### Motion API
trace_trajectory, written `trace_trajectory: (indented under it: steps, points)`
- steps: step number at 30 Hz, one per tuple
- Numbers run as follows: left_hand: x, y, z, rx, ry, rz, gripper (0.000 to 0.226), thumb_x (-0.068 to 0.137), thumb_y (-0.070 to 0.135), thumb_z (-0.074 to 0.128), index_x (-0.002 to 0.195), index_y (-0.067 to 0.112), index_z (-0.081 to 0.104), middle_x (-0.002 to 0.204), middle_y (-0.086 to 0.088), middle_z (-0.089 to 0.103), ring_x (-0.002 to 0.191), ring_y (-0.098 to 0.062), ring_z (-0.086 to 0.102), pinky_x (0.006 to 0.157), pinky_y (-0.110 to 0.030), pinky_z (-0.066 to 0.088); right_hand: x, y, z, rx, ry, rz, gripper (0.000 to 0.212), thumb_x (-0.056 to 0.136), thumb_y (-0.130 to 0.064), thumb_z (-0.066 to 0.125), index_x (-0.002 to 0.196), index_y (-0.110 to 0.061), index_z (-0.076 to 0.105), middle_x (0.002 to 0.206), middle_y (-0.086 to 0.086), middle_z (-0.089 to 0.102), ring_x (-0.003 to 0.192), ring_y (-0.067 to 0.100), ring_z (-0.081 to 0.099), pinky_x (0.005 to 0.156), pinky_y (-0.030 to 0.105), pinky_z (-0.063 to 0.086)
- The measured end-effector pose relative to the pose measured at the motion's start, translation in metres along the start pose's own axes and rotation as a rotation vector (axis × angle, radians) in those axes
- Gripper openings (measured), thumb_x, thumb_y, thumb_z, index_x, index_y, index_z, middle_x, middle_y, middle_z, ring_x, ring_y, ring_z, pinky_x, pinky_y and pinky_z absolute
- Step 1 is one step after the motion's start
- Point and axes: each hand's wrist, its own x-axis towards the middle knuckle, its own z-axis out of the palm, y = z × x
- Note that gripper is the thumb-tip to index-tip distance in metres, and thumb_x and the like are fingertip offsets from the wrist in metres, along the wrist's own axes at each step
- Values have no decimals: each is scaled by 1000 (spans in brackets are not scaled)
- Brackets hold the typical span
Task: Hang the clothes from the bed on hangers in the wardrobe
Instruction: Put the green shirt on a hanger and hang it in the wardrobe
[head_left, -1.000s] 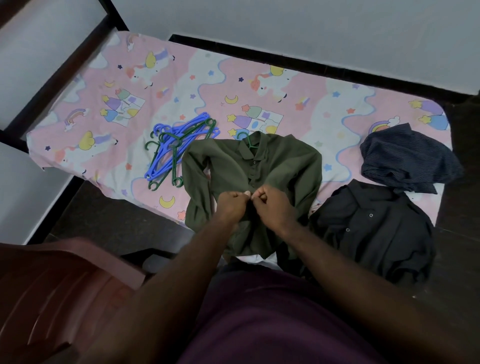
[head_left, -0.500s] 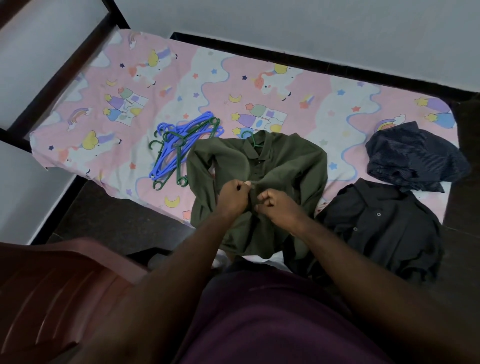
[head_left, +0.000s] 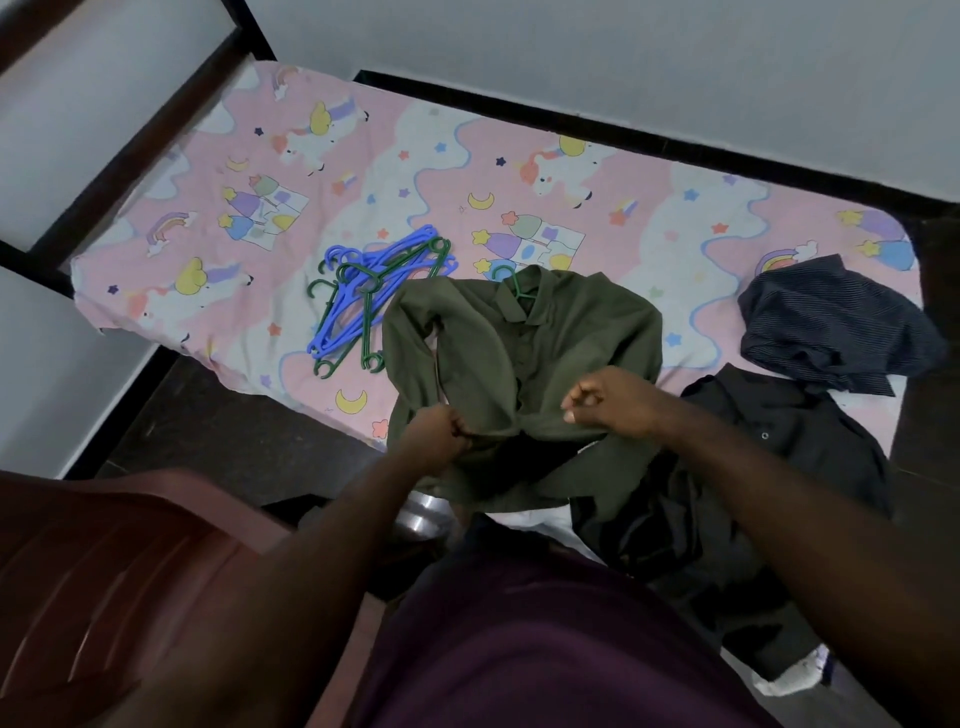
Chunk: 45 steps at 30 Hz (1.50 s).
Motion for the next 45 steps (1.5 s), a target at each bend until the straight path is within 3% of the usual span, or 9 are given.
trace_trajectory:
  steps: [3,10,14,17,21,25,37,40,45]
  points:
    - [7,-1,-20,124,58,-50,12,86,13,63,88,2,67,85,-11,66,83,-25,64,72,-34,52,4,-3,-20,-398,-79,80,12,88,-17,70,91,-6,75,85,3,69,74,10,59,66,20,36]
    - [-3,82,-106,-245,681,184,14,86,4,56,87,14,64,73,5,59,66,-6,53,61,-12,39,0,-57,-44,64,727,-43,3,90,-17,65,89,-19,68,84,-4,64,76,10,56,65,18,39]
    - [-15,65,-58,-142,426,15,19,88,6,56,96,14,72,91,-5,71,84,-21,66,77,-27,48,-3,-42,18,-24,479,121,12,92,-15,60,85,-10,69,90,9,69,85,23,62,71,22,37]
    - [-34,53,-10,-362,425,-64,18,84,1,60,94,7,74,94,-7,73,84,-15,64,74,-14,43,-13,-33,53,426,437,270,24,85,-20,60,63,-14,54,69,8,56,68,19,52,67,28,35]
    - [-52,61,22,-639,400,-51,17,84,-6,61,94,5,71,85,-2,68,69,1,58,69,-6,44,-18,-36,83,929,356,360,9,79,-15,58,79,-7,62,80,17,59,78,27,56,70,37,42]
    - [-58,65,31,-776,338,-67,22,86,-3,59,103,5,71,89,-1,70,80,-6,63,83,-23,53,-21,-40,95,975,272,330,12,87,-10,57,85,-5,67,84,20,64,80,28,59,74,40,45]
    - [-65,62,40,-1471,12,-304,12,89,-2,63,101,-3,65,90,-11,70,85,-17,68,71,-21,57,-25,-40,102,961,301,276,12,89,-15,66,78,-11,67,70,5,66,64,13,60,55,23,48]
    - [-68,63,37,-1432,101,-306,13,85,-8,65,96,-1,64,82,-9,69,77,-16,68,67,-21,57,-27,-37,104,967,305,286,12,86,-16,69,75,-12,66,70,6,64,69,18,58,61,27,46]
    - [-65,61,28,-899,232,-138,19,81,-4,72,98,1,67,79,-5,64,74,-12,61,70,-17,53,-30,-35,99,968,361,278,16,84,-15,69,69,-14,65,62,2,63,61,14,58,56,25,46]
